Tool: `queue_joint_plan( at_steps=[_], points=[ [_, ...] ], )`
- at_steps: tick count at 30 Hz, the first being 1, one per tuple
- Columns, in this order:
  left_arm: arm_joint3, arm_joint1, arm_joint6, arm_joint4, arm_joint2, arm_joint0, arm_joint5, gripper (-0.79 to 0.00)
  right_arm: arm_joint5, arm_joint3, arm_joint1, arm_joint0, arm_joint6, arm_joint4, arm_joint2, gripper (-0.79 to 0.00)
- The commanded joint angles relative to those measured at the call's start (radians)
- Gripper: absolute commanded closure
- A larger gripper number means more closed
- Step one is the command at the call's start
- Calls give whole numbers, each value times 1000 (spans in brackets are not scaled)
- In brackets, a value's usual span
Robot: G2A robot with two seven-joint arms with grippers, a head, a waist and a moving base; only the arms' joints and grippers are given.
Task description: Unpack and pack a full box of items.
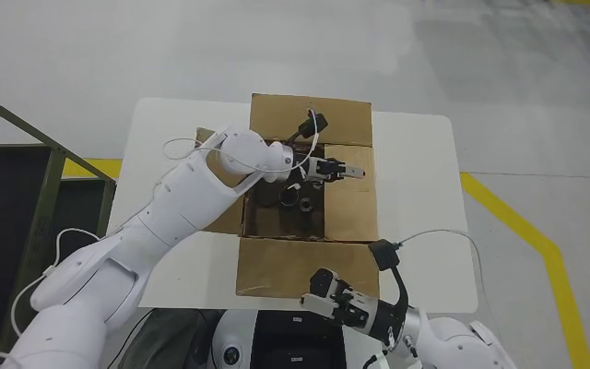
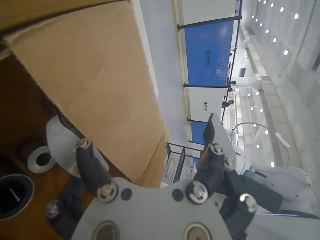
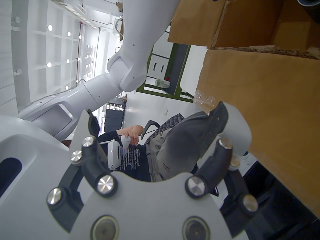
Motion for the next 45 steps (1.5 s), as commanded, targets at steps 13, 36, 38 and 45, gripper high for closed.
queue_joint_plan(
  at_steps=[13,36,38,45],
  points=[
    [-104,18,-44,-28,-107,64,-86,-785,142,30,2,20,-89,35,7,-785],
    [-152,14,-124,-134,-209,82,-146,-785,-80,174,-4,52,-279,107,72,-785],
    [-155,23,-135,-147,-248,97,-156,-785,-100,163,-3,33,-290,94,81,-785],
    [-215,68,-151,-155,-433,202,-182,-785,-117,110,0,-31,-349,28,118,-785]
  ],
)
